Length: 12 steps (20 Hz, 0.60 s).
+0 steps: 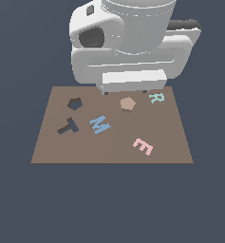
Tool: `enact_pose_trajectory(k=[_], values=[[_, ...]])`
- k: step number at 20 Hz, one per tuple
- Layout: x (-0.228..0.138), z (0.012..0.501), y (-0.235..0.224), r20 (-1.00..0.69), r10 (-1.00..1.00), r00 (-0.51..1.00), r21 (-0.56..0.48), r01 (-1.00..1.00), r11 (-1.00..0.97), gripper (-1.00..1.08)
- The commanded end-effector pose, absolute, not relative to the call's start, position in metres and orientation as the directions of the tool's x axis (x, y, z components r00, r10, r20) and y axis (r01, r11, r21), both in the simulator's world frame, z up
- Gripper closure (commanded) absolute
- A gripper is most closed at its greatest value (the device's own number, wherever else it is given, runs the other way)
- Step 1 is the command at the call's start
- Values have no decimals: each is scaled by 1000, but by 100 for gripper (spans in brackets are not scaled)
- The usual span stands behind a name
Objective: Insert a designated object into the corresponding slot on a board.
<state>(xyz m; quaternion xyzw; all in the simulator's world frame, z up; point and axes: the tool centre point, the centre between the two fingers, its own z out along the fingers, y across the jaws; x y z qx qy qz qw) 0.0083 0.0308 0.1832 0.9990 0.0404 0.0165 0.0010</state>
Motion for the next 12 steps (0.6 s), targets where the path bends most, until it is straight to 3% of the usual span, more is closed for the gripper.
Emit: enact_pose_trajectory(k=[1,12], values=[[8,183,31,33,81,996,3,81,-997,-92],[1,164,37,28,177,984,4,177,-984,-92]])
